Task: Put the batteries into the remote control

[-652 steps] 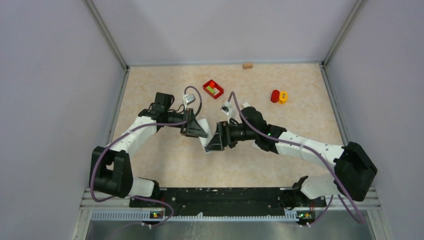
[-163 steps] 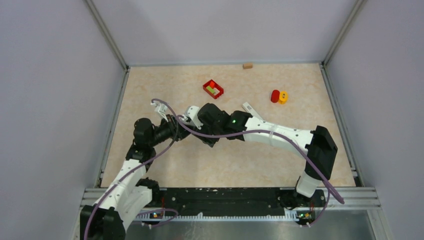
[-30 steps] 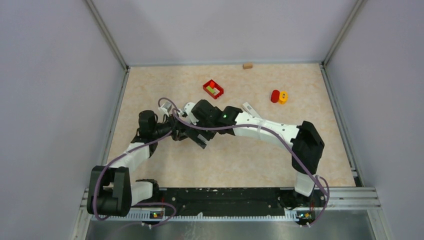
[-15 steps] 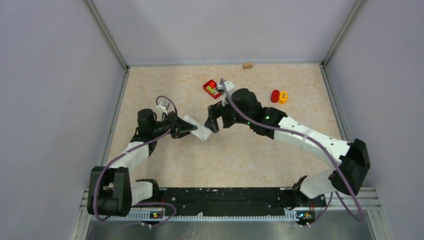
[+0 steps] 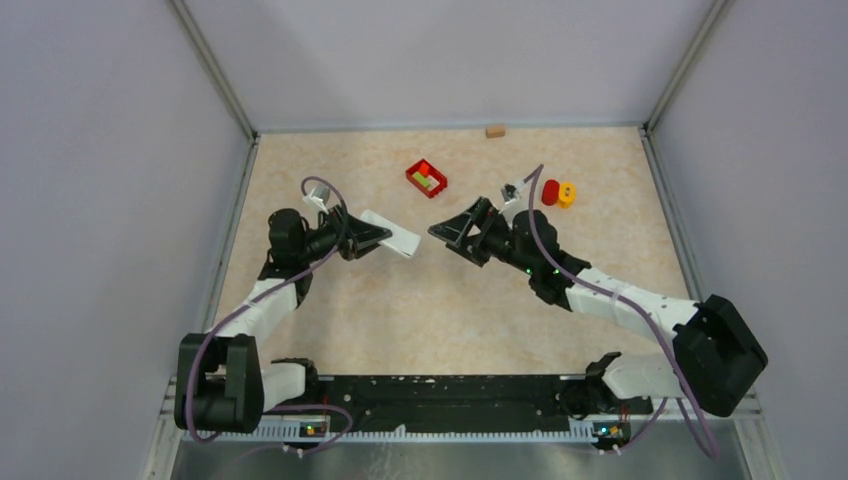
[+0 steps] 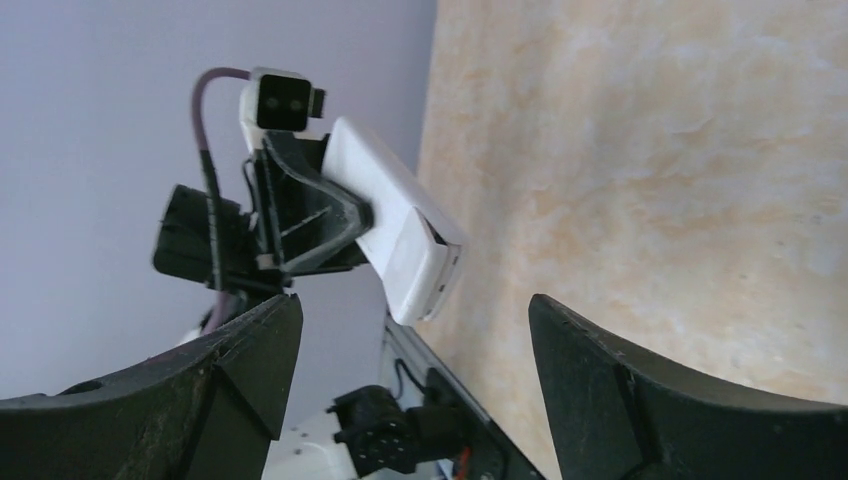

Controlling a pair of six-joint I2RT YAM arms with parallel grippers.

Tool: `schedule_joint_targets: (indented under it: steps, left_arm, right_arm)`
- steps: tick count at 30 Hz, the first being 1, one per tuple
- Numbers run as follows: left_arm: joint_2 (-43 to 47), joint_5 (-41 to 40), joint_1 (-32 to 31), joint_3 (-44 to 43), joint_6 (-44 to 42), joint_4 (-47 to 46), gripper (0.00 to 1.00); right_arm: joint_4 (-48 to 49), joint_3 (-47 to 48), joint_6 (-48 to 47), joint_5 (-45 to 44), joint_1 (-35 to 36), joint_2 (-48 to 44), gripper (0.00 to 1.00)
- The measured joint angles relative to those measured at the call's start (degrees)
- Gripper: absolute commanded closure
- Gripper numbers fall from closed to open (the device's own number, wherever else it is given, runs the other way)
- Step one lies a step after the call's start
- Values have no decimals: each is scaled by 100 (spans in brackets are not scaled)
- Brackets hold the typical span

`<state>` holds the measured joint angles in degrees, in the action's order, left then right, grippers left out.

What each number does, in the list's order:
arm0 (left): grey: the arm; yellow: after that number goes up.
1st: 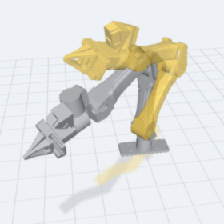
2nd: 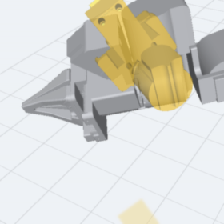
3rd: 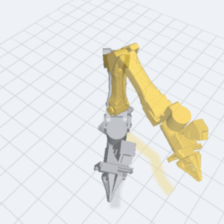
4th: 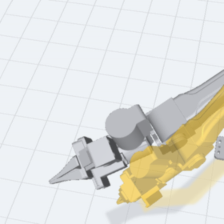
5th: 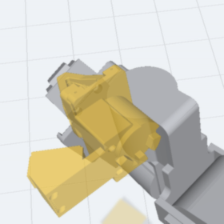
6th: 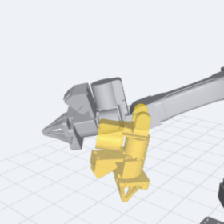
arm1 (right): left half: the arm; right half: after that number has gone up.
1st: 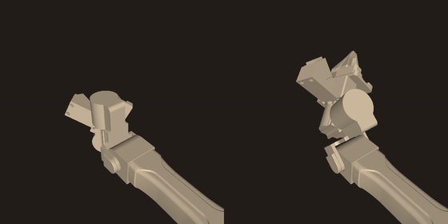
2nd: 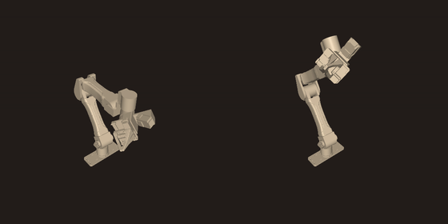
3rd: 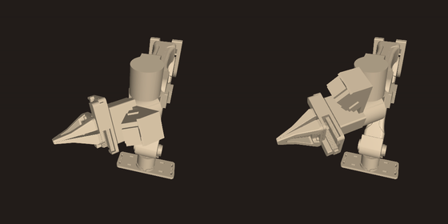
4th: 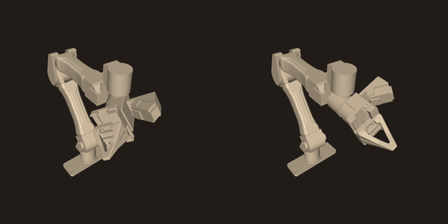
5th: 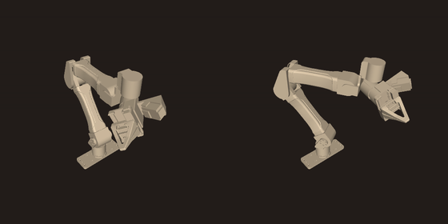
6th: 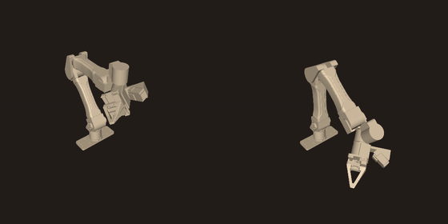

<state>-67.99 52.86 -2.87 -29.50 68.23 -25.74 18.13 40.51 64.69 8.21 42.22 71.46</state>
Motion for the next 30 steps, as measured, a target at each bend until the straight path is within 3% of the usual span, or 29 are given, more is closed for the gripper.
schedule_joint_targets:
  steps: [5, 10, 30]
  left_arm:
    - [-7, -48, 2, -42, 393, -280, 100]
    - [-17, -74, 4, -153, 619, -442, 100]
    - [-55, -79, 11, -254, 1698, -1272, 100]
  right_arm:
    - [994, -63, 763, 234, 4, 463, 24]
    - [1373, 164, 1099, 505, 4, 1054, 30]
    - [2052, 431, 1259, 1016, 42, 1384, 62]
